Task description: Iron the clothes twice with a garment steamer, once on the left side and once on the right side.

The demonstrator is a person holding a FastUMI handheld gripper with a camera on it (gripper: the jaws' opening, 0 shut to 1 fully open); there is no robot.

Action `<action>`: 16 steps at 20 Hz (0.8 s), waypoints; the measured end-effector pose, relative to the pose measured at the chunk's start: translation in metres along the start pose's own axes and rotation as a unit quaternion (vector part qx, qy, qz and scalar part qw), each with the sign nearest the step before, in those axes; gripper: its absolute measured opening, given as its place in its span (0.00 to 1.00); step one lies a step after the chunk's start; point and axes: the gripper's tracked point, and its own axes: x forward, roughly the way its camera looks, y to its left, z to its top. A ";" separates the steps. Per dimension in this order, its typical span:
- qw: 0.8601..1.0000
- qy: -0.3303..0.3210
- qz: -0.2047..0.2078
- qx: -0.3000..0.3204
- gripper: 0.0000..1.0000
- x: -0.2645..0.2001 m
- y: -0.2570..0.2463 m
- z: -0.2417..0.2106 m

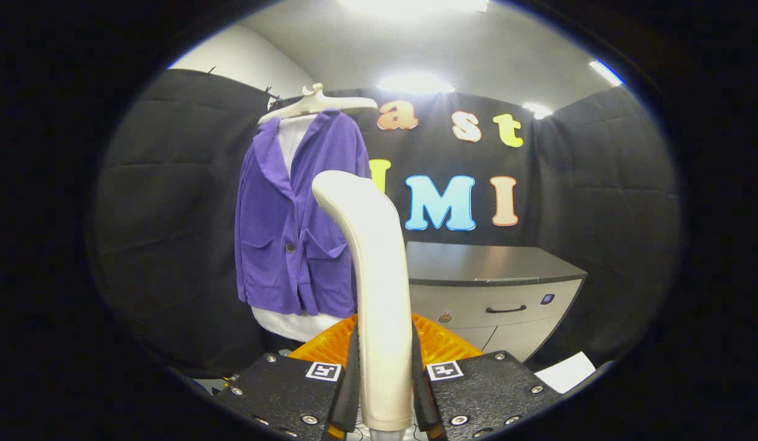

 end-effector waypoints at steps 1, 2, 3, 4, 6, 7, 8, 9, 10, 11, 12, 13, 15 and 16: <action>1.000 -0.014 0.003 0.003 0.36 -0.011 -0.007 0.008; 1.000 -0.023 0.008 0.004 0.36 -0.018 -0.012 0.012; 0.999 -0.034 0.014 0.007 0.36 -0.027 -0.017 0.019; 0.999 -0.043 0.020 0.011 0.36 -0.031 -0.018 0.023; 0.998 -0.055 0.032 0.018 0.36 -0.041 -0.019 0.029; 0.998 -0.052 0.034 0.019 0.36 -0.044 -0.018 0.027; 0.998 -0.051 0.029 0.020 0.36 -0.045 -0.019 0.027; 0.998 -0.049 0.022 0.019 0.36 -0.046 -0.018 0.025; 0.999 -0.047 0.017 0.017 0.36 -0.047 -0.015 0.025; 0.999 -0.044 0.013 0.014 0.36 -0.047 -0.011 0.022; 0.999 -0.040 0.010 0.012 0.36 -0.048 -0.008 0.021; 0.999 -0.038 0.009 0.016 0.36 -0.048 -0.004 0.019; 0.999 -0.034 0.009 0.026 0.37 -0.049 0.006 0.016; 0.999 -0.032 0.011 0.025 0.37 -0.049 0.013 0.016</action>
